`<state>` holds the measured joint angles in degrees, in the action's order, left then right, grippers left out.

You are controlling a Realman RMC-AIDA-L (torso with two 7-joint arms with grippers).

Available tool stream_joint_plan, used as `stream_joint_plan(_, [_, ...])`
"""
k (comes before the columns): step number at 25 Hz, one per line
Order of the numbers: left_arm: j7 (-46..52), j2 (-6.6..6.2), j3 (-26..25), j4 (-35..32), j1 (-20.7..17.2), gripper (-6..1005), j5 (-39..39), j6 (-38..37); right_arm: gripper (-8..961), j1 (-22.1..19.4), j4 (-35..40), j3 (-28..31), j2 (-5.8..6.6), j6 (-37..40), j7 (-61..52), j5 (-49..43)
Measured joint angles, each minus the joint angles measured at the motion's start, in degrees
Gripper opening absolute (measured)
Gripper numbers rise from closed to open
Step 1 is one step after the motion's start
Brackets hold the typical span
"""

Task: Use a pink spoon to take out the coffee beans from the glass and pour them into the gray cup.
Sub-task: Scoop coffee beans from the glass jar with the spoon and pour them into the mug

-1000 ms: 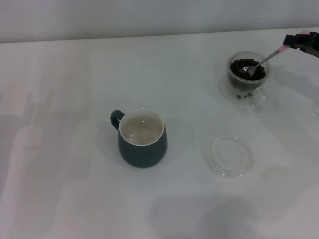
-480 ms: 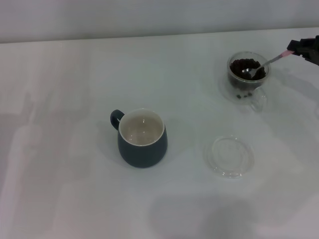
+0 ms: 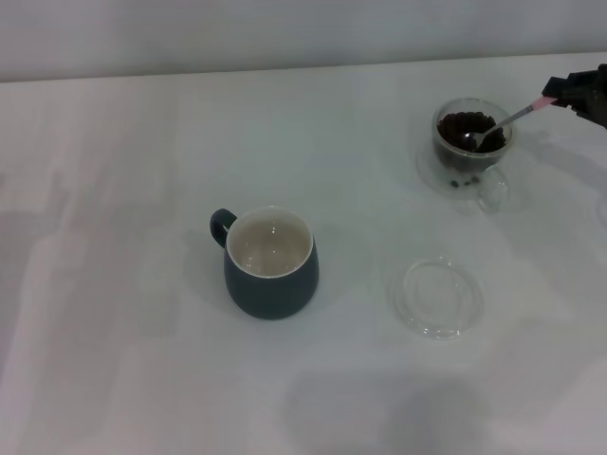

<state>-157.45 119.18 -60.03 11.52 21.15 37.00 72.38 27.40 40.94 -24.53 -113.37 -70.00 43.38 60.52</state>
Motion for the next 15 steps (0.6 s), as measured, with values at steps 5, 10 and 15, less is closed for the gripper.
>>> stream_joint_plan(5, [0.0,0.0,0.0,0.0,0.2,818,0.0,0.1,145,0.0,-0.2,-0.1,0.21,0.3,-2.2,0.0])
stream_joint_plan(10, [0.0,-0.01,0.0,0.0,1.0,818,0.0,0.3,144,-0.3,-1.8,0.1,0.38,1.1,-3.4,0.0])
stream_joint_plan(15, [-0.1,-0.08,0.0,0.0,1.4,819,0.0,0.4,144,0.0,-4.5,0.4,1.15,2.3,-4.6,0.2])
